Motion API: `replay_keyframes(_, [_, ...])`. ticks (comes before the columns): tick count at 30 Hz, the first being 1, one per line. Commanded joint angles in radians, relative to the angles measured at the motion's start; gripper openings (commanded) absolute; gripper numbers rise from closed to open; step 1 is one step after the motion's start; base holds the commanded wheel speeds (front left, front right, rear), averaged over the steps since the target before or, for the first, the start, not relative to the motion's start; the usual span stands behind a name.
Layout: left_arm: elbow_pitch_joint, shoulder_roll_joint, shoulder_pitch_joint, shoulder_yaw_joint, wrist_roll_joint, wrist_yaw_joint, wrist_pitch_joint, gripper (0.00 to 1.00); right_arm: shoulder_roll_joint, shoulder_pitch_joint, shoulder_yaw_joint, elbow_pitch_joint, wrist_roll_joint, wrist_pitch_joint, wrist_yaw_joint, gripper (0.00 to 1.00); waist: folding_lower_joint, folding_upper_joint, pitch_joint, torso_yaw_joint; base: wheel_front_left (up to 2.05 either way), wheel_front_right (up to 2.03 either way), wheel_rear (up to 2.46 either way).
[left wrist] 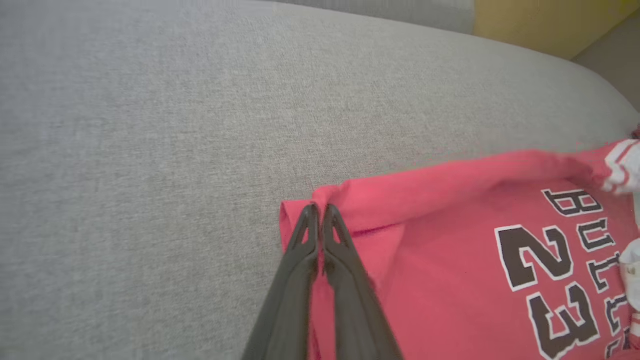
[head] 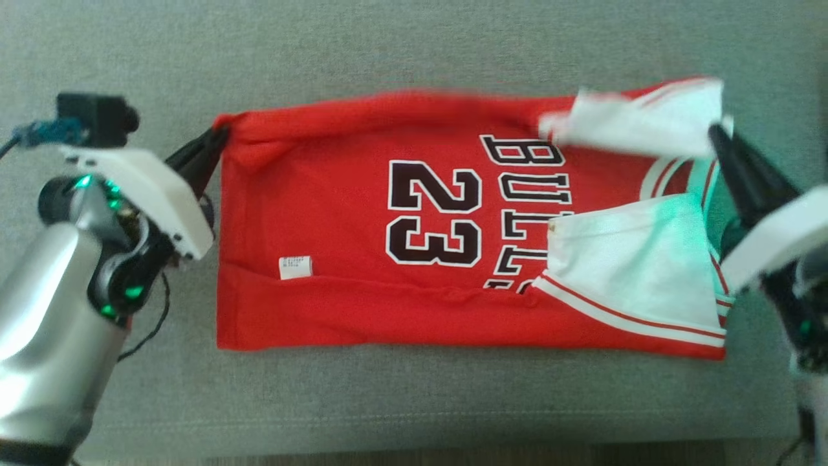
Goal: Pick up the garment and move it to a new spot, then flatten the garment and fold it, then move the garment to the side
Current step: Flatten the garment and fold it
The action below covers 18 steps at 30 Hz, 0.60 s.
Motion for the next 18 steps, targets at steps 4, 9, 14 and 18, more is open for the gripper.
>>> replay_keyframes(4, [-0.122, 0.073, 0.069, 0.083, -0.008, 0.048, -0.067, 0.0, 0.071, 0.111, -0.04, -0.095, -0.002, -0.012, 0.004, 0.0, 0.0001, -0.0001, -0.012, -0.013, 0.0, 0.0, 0.0])
replay_keyframes(9, [-0.18, 0.088, 0.147, 0.092, -0.01, 0.074, -0.097, 0.0, 0.129, 0.203, -0.074, -0.115, 0.006, -0.022, 0.004, 0.0, 0.0001, -0.0001, -0.024, -0.017, 0.0, 0.0, 0.0])
replay_keyframes(14, [-0.223, 0.096, 0.207, 0.097, -0.01, 0.091, -0.121, 0.0, 0.168, 0.267, -0.099, -0.123, 0.015, -0.03, 0.004, 0.0, 0.0001, -0.0001, -0.039, -0.019, 0.0, 0.0, 0.0])
replay_keyframes(18, [-0.255, 0.101, 0.269, 0.095, -0.012, 0.113, -0.13, 0.0, 0.197, 0.325, -0.108, -0.127, 0.022, -0.034, 0.004, 0.0, 0.0001, -0.0001, -0.05, -0.02, 0.0, 0.0, 0.0])
